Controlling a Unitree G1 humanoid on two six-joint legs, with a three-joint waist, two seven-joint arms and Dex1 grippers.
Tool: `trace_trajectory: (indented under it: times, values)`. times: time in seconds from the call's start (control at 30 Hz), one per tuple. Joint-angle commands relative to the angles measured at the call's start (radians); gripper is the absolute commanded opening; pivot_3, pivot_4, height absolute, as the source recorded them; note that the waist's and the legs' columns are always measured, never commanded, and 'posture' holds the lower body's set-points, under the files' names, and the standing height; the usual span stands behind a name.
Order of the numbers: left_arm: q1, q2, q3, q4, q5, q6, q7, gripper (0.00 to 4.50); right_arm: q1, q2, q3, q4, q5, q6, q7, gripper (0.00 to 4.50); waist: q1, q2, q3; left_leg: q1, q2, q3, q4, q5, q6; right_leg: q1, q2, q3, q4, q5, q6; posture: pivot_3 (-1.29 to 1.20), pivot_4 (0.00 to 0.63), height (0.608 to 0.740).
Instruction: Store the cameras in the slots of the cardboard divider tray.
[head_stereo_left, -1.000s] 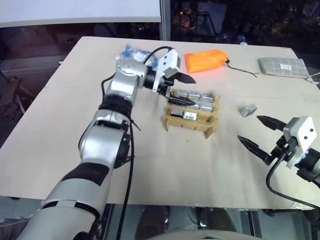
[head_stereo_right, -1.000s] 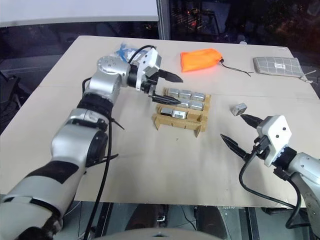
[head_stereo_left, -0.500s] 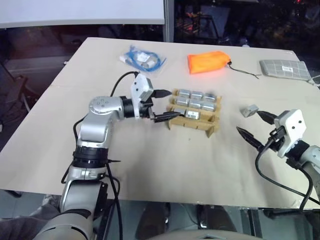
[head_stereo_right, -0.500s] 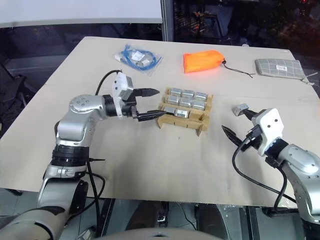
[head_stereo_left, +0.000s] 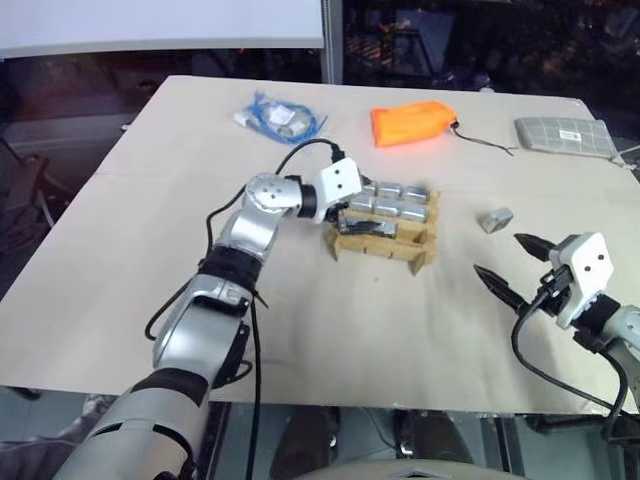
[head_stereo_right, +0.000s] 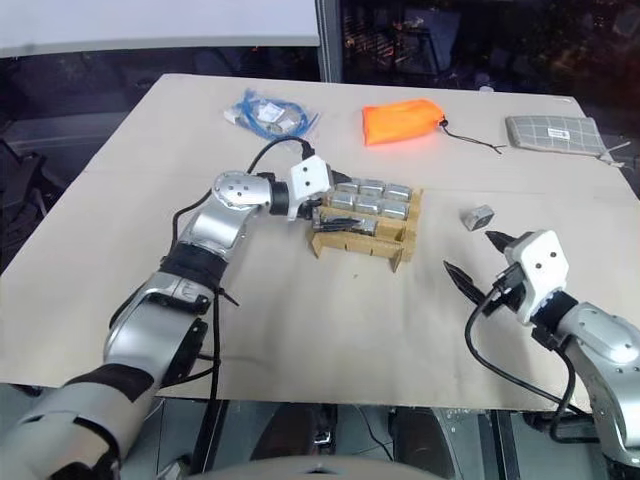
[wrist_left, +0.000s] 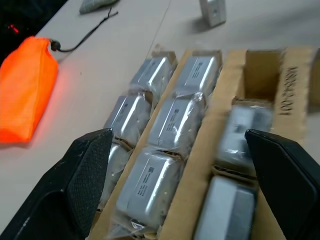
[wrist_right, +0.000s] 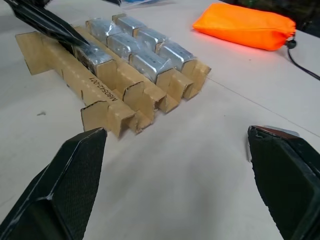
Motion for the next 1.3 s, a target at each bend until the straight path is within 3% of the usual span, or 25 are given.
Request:
trace_trajectory:
  times: [0.03,0.13,0.27,0.4,0.53,0.7,0.9,1.17,1.3]
  values:
    - [-0.052,-0.022,-0.010,0.099,0.025,-0.073,0.016,4.43,0.026,0.007,-0.055,-0.067,0.006,-0.013,-0.019,4.50,0.000,0.000,0.000,0.000,0.000,0.000,0.000,0.000,0.000,0.000,0.000,0.000,0.000,0.000,0.000,0.00,0.150,0.740]
    - [-0.078,-0.039,0.011,0.150,0.009,-0.104,0.007,4.43,0.033,0.011,-0.057,-0.077,0.002,-0.011,-0.030,4.50,0.000,0.000,0.000,0.000,0.000,0.001,0.000,0.000,0.000,0.000,0.000,0.001,0.000,0.000,0.000,0.00,0.150,0.740]
    - [-0.081,-0.038,0.121,0.091,-0.137,0.007,-0.077,4.43,0.016,0.015,-0.049,-0.082,0.015,0.000,-0.043,4.50,-0.001,0.000,0.000,0.000,0.001,0.001,0.000,0.000,0.000,0.000,0.000,0.001,0.001,0.000,0.000,0.00,0.150,0.740]
    - [-0.024,0.007,0.194,-0.075,-0.277,0.169,-0.192,4.43,-0.022,0.011,-0.023,-0.061,-0.002,0.027,-0.069,4.50,-0.014,0.000,0.000,-0.001,0.002,0.001,0.000,0.000,0.000,-0.002,0.000,0.001,0.001,0.000,0.000,0.00,0.150,0.740]
    - [0.137,0.119,0.234,-0.436,-0.451,0.433,-0.297,4.43,-0.110,0.010,0.014,0.020,-0.022,0.049,-0.085,4.50,-0.030,0.001,0.000,0.000,0.003,0.002,-0.001,0.000,0.000,-0.002,0.000,0.003,0.002,0.000,0.000,0.00,0.150,0.740]
    - [0.344,0.231,0.274,-0.824,-0.587,0.687,-0.227,4.43,-0.260,-0.021,0.084,0.210,-0.096,0.077,-0.083,4.50,-0.027,0.001,0.001,0.001,0.004,0.002,-0.001,0.000,0.000,-0.002,-0.001,0.003,0.001,0.000,0.000,0.00,0.150,0.740]
    - [0.509,0.264,0.339,-1.088,-0.711,0.832,-0.094,4.43,-0.486,-0.017,0.147,0.498,-0.147,0.095,-0.064,4.50,-0.024,0.001,0.001,0.001,0.003,0.003,-0.001,0.000,0.000,-0.001,-0.002,0.003,0.001,0.000,0.000,0.00,0.150,0.740]
    - [0.643,0.284,0.395,-1.231,-0.776,0.879,0.041,4.43,-0.640,0.002,0.146,0.720,-0.169,0.079,-0.056,4.50,-0.025,0.001,0.001,0.001,0.003,0.003,-0.002,0.000,0.000,-0.002,-0.001,0.003,0.001,0.000,0.000,0.00,0.150,0.740]
    - [0.684,0.289,0.405,-1.258,-0.801,0.877,0.077,4.43,-0.632,-0.079,0.211,0.693,-0.240,-0.074,0.073,4.50,-0.024,0.002,0.001,0.001,0.003,0.003,-0.003,0.000,0.000,-0.002,-0.002,0.003,0.001,0.000,0.000,0.00,0.150,0.740]
